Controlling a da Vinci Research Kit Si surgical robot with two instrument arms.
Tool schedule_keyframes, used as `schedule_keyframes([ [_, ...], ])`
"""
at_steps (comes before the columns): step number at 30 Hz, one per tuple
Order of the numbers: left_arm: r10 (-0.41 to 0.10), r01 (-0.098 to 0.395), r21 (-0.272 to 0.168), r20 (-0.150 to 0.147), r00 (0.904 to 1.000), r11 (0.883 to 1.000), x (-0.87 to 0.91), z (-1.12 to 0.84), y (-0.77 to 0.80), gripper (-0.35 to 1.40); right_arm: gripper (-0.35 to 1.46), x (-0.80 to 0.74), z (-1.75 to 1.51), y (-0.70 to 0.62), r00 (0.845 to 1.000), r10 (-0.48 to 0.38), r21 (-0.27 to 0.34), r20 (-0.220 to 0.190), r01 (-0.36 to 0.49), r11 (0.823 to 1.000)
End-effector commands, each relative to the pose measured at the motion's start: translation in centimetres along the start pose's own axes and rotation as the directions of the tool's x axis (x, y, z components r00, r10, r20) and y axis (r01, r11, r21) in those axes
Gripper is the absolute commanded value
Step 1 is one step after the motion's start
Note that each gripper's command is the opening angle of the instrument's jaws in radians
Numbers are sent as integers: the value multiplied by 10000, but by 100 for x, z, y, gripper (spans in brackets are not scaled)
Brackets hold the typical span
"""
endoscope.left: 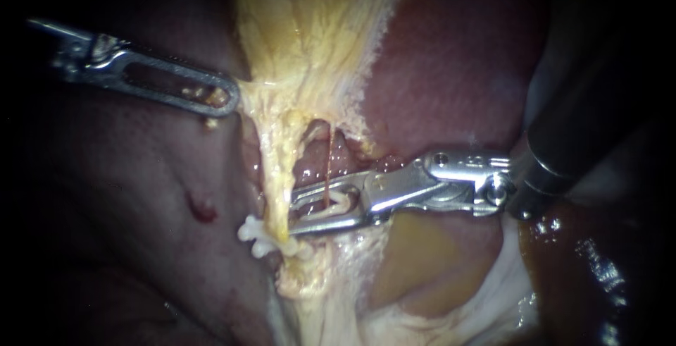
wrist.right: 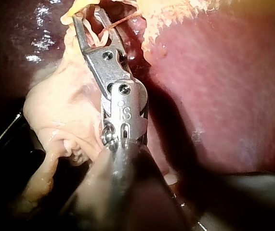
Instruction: Clipping third clip left tube
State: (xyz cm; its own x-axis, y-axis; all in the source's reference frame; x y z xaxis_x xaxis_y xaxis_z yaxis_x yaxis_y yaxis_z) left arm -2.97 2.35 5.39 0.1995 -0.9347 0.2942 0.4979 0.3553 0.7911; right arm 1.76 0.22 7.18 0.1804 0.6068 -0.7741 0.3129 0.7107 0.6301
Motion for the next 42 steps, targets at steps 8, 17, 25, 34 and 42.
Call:
schedule_keyframes([
  [8,1,-1,-1,0,10000,10000,0,0,0,-35,6,0,0,0,10000,-1,-1,-2,1,10000],
  [17,1,-1,-1,-1,10000,10000,0,0,0,-35,37,-2,2,2,9998,169,-92,-89,-170,9998],
  [25,2,-2,0,-2,10000,10000,0,-1,0,-35,47,-4,2,4,9997,229,-343,-119,-233,9991],
  [34,4,-4,4,-4,10000,10000,1,-1,0,-35,50,-13,-16,6,9995,303,-961,-50,-307,9949],
  [42,4,-4,4,-4,10000,10000,1,-2,0,-35,50,-17,-35,7,9998,134,-1315,143,-114,9912],
])
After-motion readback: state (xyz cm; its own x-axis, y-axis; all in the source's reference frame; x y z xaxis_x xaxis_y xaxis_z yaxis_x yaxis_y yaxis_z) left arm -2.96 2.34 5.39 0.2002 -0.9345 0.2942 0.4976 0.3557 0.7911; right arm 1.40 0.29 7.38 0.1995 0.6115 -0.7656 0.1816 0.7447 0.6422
